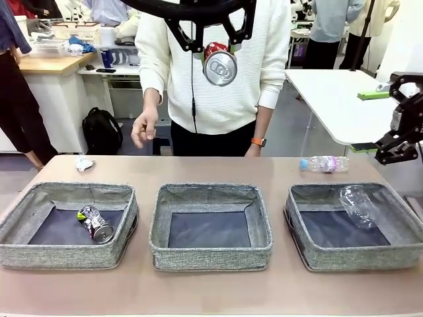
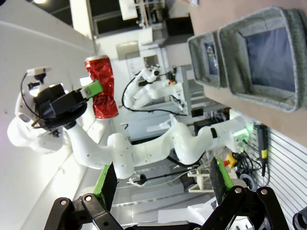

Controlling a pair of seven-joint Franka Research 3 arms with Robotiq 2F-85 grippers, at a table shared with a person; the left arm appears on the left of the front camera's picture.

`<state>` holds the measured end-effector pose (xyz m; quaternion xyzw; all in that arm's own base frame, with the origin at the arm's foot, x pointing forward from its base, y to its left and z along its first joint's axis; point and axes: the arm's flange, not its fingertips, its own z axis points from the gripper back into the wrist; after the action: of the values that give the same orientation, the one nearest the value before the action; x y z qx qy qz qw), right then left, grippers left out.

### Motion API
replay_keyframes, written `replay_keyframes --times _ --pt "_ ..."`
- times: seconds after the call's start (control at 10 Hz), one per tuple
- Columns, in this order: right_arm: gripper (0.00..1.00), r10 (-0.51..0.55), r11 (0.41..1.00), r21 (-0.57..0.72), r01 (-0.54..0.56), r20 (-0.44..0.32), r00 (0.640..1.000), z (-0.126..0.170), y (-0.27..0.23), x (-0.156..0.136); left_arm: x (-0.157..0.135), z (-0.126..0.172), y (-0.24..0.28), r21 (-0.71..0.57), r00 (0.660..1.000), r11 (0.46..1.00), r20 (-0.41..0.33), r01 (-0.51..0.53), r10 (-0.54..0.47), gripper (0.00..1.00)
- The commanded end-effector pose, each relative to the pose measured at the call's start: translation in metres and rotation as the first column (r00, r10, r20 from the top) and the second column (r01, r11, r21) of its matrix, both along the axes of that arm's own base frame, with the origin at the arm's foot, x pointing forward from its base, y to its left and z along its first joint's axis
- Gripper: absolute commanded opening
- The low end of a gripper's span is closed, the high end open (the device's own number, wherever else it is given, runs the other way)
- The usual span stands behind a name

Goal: Sort the waste into the appropriate baskets.
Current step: Place the picked waste into the Fabric basket indicated by the person.

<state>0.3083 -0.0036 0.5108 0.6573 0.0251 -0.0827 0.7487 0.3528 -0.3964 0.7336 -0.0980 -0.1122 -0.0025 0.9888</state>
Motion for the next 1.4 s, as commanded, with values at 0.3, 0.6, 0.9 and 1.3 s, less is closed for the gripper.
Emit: replay_keyframes --times 0.3,0.6,0.9,1.3 --pt "1.0 -0.001 1.0 0.024 0.0 0.026 1.0 0.001 0.002 0.002 -0.001 0.002 0.004 0.001 1.0 1.0 0.012 -0.01 0.01 0.44" --pt "1.0 -0.001 1.0 0.024 0.0 0.026 1.0 0.001 0.002 0.002 -0.001 0.002 0.004 0.001 1.0 1.0 0.012 -0.01 0.01 0.44" --pt "1.0 -0.001 1.0 0.024 0.0 0.026 1.0 0.001 0.002 0.002 -0.001 0.002 0.004 0.001 1.0 1.0 0.012 -0.01 0.01 0.44" --pt "1.0 -0.001 1.0 0.024 0.0 0.026 1.0 0.001 0.002 0.002 0.006 -0.029 0.1 -0.005 0.997 1.0 0.071 -0.028 0.028 0.44"
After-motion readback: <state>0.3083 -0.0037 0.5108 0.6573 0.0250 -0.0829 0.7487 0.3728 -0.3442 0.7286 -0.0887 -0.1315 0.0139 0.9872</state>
